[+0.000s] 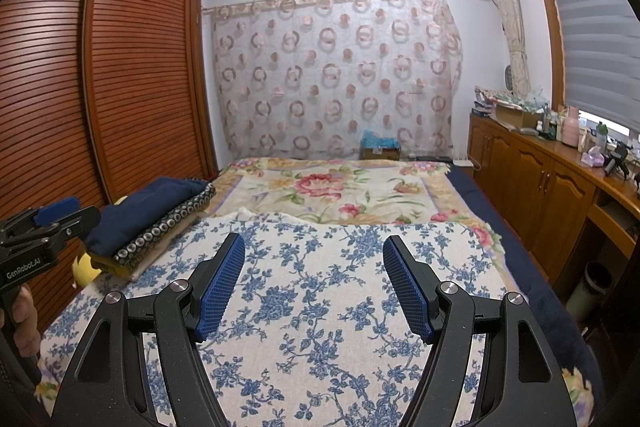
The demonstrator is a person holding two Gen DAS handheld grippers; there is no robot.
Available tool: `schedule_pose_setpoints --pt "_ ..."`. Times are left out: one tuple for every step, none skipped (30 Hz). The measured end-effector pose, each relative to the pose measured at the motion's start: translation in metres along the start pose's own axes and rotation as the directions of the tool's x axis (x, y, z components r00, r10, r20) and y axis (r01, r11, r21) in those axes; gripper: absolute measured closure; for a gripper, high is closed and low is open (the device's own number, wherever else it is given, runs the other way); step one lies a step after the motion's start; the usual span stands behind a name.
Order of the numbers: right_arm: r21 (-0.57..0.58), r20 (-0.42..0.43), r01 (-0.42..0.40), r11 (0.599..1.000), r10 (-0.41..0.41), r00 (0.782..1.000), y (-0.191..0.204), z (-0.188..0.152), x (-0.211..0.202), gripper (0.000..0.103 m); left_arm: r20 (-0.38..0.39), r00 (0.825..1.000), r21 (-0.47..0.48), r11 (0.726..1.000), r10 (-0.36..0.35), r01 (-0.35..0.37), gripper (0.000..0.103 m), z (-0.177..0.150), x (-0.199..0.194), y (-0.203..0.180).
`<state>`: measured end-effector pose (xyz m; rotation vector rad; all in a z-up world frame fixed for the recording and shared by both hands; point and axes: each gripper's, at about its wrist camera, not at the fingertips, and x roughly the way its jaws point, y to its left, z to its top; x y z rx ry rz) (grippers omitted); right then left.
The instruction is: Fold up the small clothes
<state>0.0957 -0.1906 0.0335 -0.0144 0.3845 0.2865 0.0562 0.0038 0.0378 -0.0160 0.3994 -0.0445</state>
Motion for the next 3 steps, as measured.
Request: schedule_pose_setpoints --pt "0.0 -0.001 -0.002 1.0 0.002 1.0 -0.0001 0.0001 0.0 0.029 0.0 1.0 0.0 1.0 0.0 0.0 0.045 -0.0001 0.0001 0.0" --pt "0.0 0.0 -0.001 1.0 0.001 1.0 -0.0001 0.0 0.0 0.029 0.0 1.0 -0.001 1.0 0.0 0.0 0.045 -0.0002 0.0001 0.0" --pt "0.0 0.001 0.0 1.0 0.0 1.0 0.0001 0.0001 -0.0003 0.029 0.0 1.0 -0.001 1.0 -0.001 0.001 0.045 -0.0003 0.0 0.0"
